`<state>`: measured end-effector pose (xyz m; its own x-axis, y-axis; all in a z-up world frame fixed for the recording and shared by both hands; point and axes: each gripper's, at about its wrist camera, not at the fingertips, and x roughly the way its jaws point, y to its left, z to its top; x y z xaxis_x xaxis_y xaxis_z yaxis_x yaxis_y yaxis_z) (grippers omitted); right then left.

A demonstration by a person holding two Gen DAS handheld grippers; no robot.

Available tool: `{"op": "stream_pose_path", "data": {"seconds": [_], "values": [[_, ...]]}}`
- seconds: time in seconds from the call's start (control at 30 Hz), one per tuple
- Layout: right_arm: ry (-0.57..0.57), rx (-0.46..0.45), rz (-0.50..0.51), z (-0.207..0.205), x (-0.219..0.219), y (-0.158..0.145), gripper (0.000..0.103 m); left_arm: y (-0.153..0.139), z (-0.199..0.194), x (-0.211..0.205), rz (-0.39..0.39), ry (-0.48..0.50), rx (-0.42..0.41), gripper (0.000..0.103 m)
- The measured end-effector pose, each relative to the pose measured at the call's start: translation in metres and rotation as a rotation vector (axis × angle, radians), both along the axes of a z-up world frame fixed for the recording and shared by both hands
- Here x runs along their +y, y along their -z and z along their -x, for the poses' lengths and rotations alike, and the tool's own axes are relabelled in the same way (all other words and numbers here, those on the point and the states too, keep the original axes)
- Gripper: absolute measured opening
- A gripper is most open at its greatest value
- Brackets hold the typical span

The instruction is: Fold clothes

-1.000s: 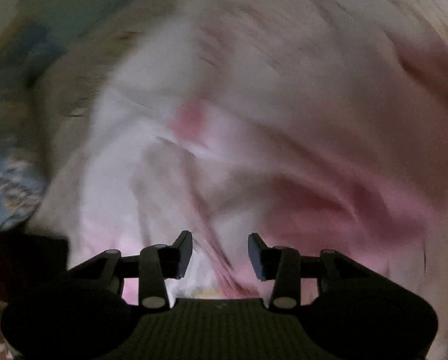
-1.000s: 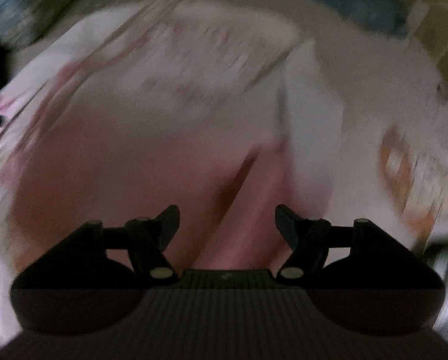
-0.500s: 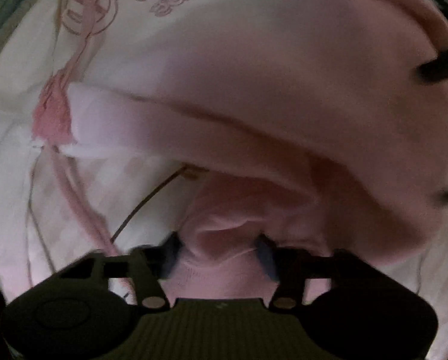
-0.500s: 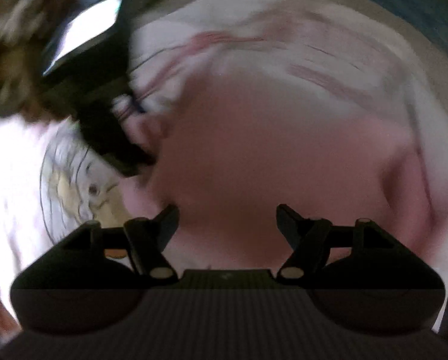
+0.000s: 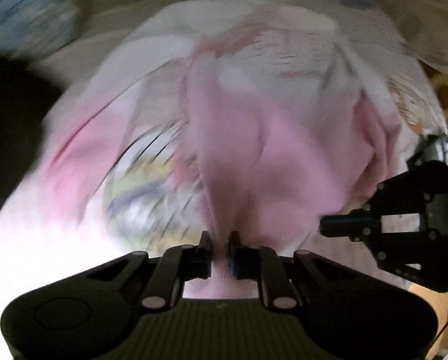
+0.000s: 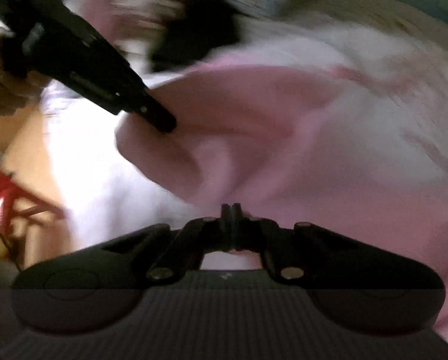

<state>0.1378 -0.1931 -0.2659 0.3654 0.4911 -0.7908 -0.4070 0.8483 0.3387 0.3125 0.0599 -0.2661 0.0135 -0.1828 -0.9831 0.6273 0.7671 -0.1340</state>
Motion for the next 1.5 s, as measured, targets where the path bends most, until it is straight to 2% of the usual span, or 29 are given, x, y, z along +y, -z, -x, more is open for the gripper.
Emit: {"op": "stream_pose_path", "data": {"seconds": [0.03, 0.1, 0.13, 0.2, 0.23, 0.3, 0.43, 0.53, 0.63, 0.7, 0.73, 0.8, 0.83, 0.9, 0.93, 1.03, 1.1, 1.17, 1.2, 1.23, 1.3, 1.33, 1.4, 1.5], "values": [[-0.013, 0.001, -0.043, 0.003, 0.010, -0.006, 0.004, -0.003, 0.000, 0.014, -0.012, -0.026, 0.023, 0.012], [0.038, 0.004, -0.074, 0.007, 0.027, -0.006, 0.005, 0.000, 0.000, 0.026, -0.040, -0.046, 0.046, 0.012], [0.106, 0.023, -0.071, 0.009, 0.029, -0.002, 0.005, 0.004, -0.001, 0.028, -0.055, -0.041, 0.049, 0.013], [0.310, 0.105, -0.039, 0.012, 0.019, 0.014, 0.010, 0.014, -0.003, 0.017, -0.098, -0.008, 0.020, 0.014], [0.412, 0.150, -0.012, 0.017, 0.013, 0.021, 0.023, 0.021, -0.003, 0.008, -0.117, 0.005, 0.008, 0.015], [0.610, 0.233, 0.093, 0.033, -0.013, 0.034, 0.034, 0.028, -0.004, -0.006, -0.124, 0.020, -0.003, 0.017], [0.893, 0.312, 0.259, 0.080, -0.079, 0.043, 0.040, 0.030, 0.011, -0.037, -0.083, 0.052, 0.014, 0.031], [1.025, 0.342, 0.331, 0.099, -0.127, 0.050, 0.046, 0.027, 0.031, -0.065, -0.055, 0.090, 0.014, 0.037], [1.084, 0.325, 0.365, 0.098, -0.158, 0.062, 0.046, 0.029, 0.055, -0.096, -0.045, 0.111, 0.010, 0.043], [1.122, 0.321, 0.381, 0.096, -0.169, 0.076, 0.049, 0.030, 0.068, -0.114, -0.044, 0.099, 0.005, 0.043], [1.128, 0.336, 0.358, 0.096, -0.174, 0.086, 0.052, 0.030, 0.075, -0.123, -0.040, 0.088, 0.005, 0.044], [1.114, 0.380, 0.281, 0.092, -0.187, 0.102, 0.051, 0.033, 0.088, -0.139, -0.039, 0.064, 0.012, 0.044], [1.091, 0.388, 0.252, 0.090, -0.193, 0.106, 0.034, 0.034, 0.094, -0.149, -0.042, 0.053, 0.015, 0.044], [1.005, 0.371, 0.218, 0.086, -0.203, 0.099, 0.024, 0.036, 0.107, -0.165, -0.054, 0.040, 0.005, 0.044], [0.973, 0.343, 0.209, 0.084, -0.211, 0.089, 0.023, 0.036, 0.113, -0.172, -0.055, 0.036, 0.006, 0.044], [0.961, 0.175, 0.241, 0.086, -0.252, 0.024, 0.022, 0.037, 0.126, -0.194, -0.051, 0.025, 0.011, 0.044], [0.990, 0.036, 0.316, 0.082, -0.300, -0.026, 0.021, 0.037, 0.131, -0.210, -0.041, 0.021, 0.011, 0.044], [1.055, -0.117, 0.437, 0.069, -0.360, -0.069, 0.022, 0.037, 0.136, -0.225, -0.027, 0.022, 0.005, 0.045], [1.112, -0.189, 0.488, 0.060, -0.393, -0.087, 0.026, 0.038, 0.138, -0.233, -0.021, 0.025, 0.001, 0.045], [1.171, -0.235, 0.533, 0.051, -0.421, -0.099, 0.035, 0.038, 0.140, -0.241, -0.021, 0.028, -0.004, 0.045], [1.294, -0.262, 0.610, 0.033, -0.468, -0.112, 0.054, 0.040, 0.142, -0.256, -0.032, 0.034, -0.009, 0.046], [1.338, -0.266, 0.639, 0.027, -0.483, -0.116, 0.055, 0.041, 0.145, -0.259, -0.039, 0.038, -0.008, 0.046], [1.313, -0.242, 0.618, 0.027, -0.478, -0.111, 0.055, 0.046, 0.150, -0.261, -0.067, 0.061, -0.011, 0.046], [1.150, -0.134, 0.463, 0.042, -0.426, -0.075, 0.062, 0.050, 0.157, -0.248, -0.104, 0.082, -0.014, 0.048]]}}
